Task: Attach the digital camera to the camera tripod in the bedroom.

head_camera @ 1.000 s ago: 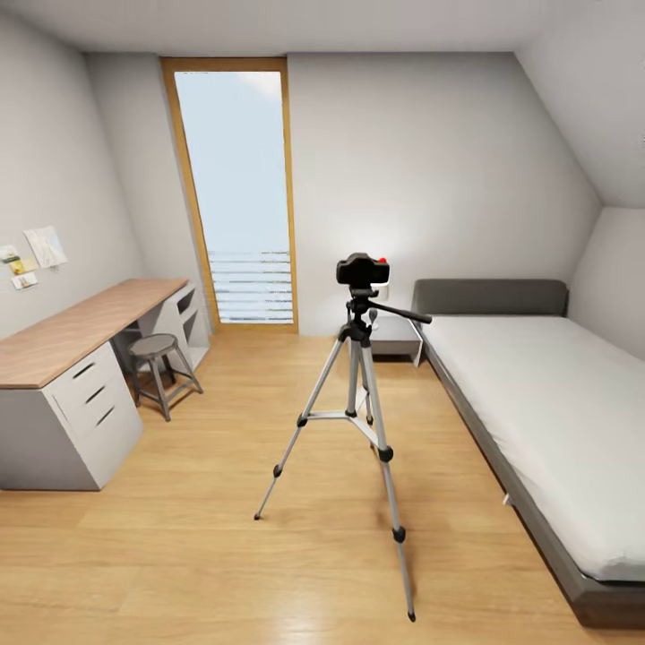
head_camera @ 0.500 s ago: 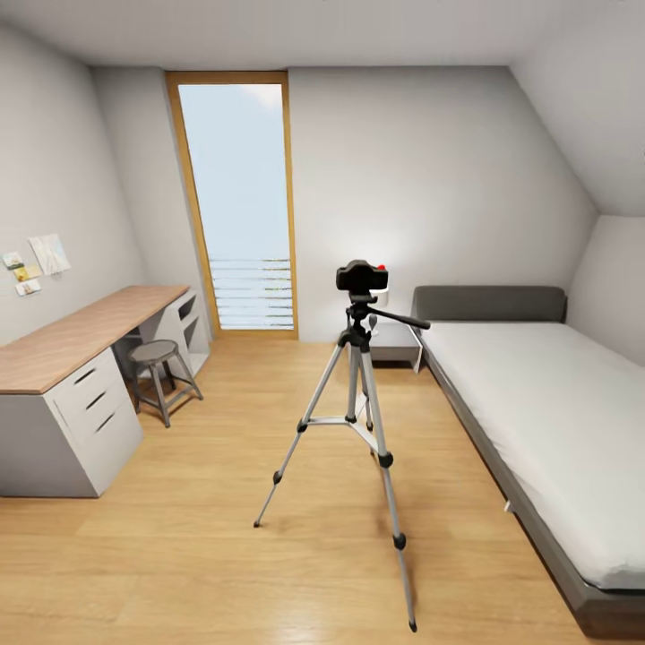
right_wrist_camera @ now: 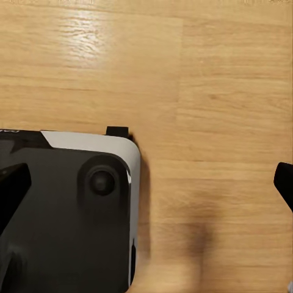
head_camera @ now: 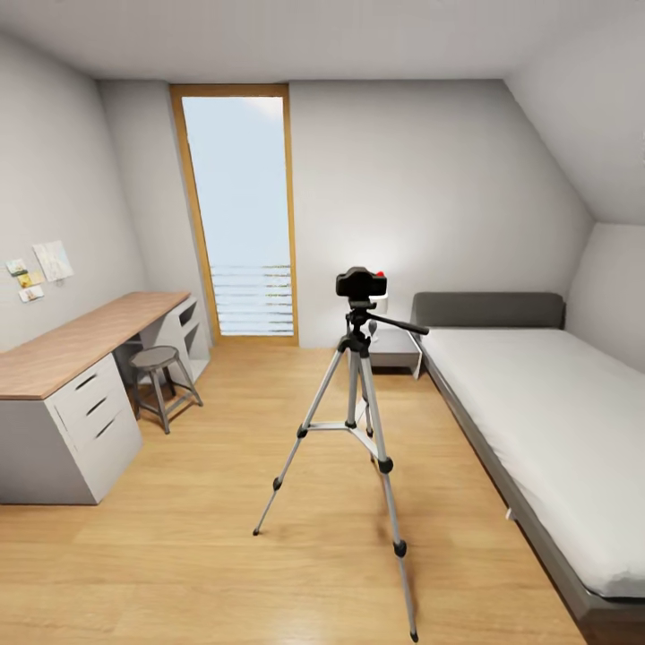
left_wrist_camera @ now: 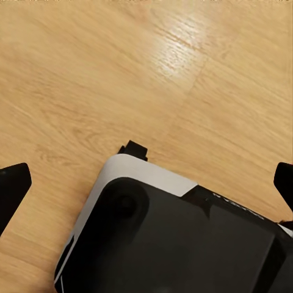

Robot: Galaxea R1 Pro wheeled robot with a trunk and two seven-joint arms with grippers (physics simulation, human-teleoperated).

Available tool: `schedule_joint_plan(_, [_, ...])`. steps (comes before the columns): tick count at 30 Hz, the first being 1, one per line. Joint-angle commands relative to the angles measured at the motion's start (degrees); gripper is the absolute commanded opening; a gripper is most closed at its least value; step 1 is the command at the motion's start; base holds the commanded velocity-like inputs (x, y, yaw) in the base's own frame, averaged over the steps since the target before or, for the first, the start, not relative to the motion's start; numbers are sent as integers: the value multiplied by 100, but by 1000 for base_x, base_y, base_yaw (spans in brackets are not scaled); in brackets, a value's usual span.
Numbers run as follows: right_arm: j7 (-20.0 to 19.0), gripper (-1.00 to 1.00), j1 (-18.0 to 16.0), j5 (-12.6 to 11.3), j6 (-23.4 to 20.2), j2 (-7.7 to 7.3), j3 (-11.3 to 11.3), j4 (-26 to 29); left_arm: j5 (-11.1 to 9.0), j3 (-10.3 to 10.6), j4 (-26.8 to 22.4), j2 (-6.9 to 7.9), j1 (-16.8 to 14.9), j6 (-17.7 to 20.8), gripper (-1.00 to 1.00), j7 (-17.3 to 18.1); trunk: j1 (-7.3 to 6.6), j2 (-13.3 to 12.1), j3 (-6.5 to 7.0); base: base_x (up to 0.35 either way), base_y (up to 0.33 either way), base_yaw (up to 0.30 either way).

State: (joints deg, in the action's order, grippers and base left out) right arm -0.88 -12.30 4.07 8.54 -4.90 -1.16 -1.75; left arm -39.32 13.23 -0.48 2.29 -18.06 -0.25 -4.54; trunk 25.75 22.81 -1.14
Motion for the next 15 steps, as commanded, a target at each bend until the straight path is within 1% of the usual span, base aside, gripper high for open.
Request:
schedule_joint_plan(1, [-9, 100, -9, 41, 34, -2, -16, -19, -40, 48, -5, 0, -3, -4, 100, -20, 4, 11, -2, 0, 0, 0])
schedule_joint_plan(15, [-12, 100, -9, 41, 41, -4, -16, -19, -40, 48, -5, 0, -3, -1, 100, -20, 4, 11, 126, 0, 0, 0])
